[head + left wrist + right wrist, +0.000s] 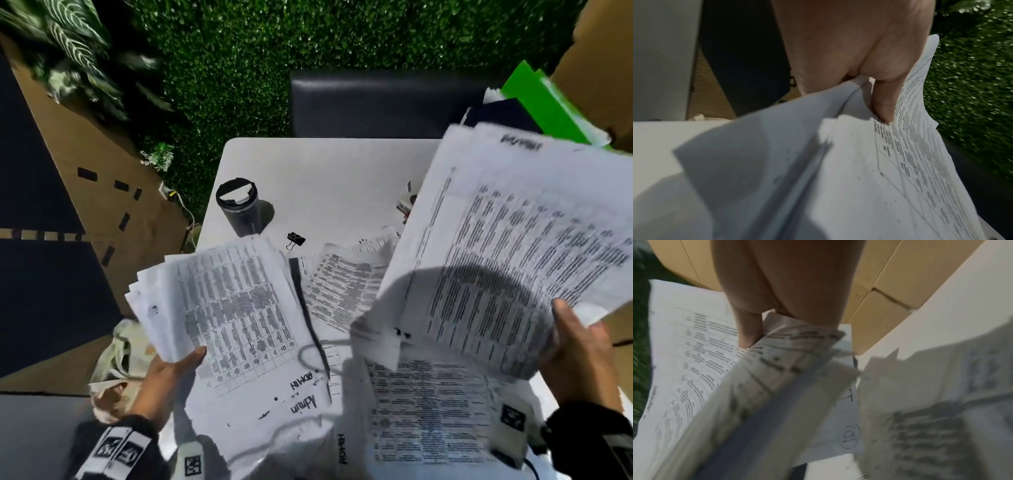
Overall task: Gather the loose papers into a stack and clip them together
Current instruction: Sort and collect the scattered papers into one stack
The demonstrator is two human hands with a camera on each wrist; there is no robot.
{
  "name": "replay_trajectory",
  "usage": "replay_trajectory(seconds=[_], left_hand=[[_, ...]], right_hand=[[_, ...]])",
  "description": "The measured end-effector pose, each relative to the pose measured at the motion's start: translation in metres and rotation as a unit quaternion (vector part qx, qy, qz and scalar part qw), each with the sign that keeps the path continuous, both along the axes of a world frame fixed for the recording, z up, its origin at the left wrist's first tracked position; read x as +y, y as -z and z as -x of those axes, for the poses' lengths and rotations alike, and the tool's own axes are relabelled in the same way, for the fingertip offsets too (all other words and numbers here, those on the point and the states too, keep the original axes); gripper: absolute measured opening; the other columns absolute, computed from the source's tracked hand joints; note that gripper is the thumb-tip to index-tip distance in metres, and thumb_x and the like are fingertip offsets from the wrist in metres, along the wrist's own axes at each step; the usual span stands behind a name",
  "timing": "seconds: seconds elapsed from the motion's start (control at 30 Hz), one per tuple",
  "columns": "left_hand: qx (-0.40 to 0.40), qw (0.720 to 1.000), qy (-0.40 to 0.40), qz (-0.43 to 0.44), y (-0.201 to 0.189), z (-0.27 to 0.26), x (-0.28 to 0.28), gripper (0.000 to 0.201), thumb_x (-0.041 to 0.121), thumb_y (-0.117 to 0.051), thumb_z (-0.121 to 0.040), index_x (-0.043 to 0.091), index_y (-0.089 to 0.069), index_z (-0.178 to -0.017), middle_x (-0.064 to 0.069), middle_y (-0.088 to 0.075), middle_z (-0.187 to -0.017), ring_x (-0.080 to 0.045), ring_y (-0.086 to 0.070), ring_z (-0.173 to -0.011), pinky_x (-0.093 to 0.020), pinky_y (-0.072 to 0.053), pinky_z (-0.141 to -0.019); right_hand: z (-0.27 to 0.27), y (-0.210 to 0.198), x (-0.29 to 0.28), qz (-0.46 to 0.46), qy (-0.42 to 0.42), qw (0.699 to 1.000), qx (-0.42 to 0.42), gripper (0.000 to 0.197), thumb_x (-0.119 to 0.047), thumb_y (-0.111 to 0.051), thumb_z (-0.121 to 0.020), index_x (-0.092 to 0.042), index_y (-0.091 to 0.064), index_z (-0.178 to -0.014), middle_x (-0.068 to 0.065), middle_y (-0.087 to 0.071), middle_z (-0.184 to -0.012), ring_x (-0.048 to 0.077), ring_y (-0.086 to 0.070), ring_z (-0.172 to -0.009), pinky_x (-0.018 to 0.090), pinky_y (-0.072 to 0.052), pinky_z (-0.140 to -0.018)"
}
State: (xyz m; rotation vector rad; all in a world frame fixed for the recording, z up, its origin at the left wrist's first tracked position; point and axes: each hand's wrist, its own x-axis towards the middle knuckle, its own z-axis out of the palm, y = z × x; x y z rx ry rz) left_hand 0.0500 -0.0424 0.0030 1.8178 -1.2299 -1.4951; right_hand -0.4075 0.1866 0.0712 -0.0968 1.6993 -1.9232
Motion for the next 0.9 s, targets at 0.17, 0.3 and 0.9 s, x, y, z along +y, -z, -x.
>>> replay_trajectory(seconds=[0.17,0.3,0.9], left_hand=[[0.043,0.997,0.048,-0.029,0.001,0.03,-0.002,0.028,0.02,-0.069,-0.085,0.006,-0.047,-0.077,-0.007,-0.034,-0.053,-0.015,-0.029,-0.047,-0.028,-0.023,-0.049],[0.137,0.988,0.052,-0.058,-0.004,0.057,-0.002,0.037,0.029,-0.08,-0.072,0.011,-0.051,-0.085,-0.01,-0.043,-0.074,-0.021,-0.038,-0.073,-0.035,-0.033,-0.063],[0.267,0.952,0.099,-0.114,-0.01,0.07,0.007,0.022,0.005,-0.044,-0.097,0.005,-0.061,-0.11,-0.012,-0.076,-0.091,-0.017,-0.072,-0.067,-0.026,-0.055,-0.053]], right_hand=[[0.024,0.008,-0.005,0.123,0.065,0.986,-0.094,0.099,-0.054,-0.076,-0.068,-0.032,-0.02,-0.146,-0.004,-0.026,-0.154,0.019,-0.044,-0.131,0.064,-0.042,-0.093],[-0.028,-0.025,-0.043,0.119,-0.103,0.984,-0.089,0.032,-0.036,-0.065,-0.077,-0.018,-0.07,-0.104,-0.005,-0.074,-0.098,0.007,-0.07,-0.085,0.024,-0.058,-0.07],[-0.12,0.034,-0.077,-0.179,-0.373,0.91,0.004,0.024,-0.022,-0.056,-0.09,-0.024,-0.052,-0.113,0.003,-0.06,-0.094,0.016,-0.056,-0.087,0.025,-0.042,-0.066]])
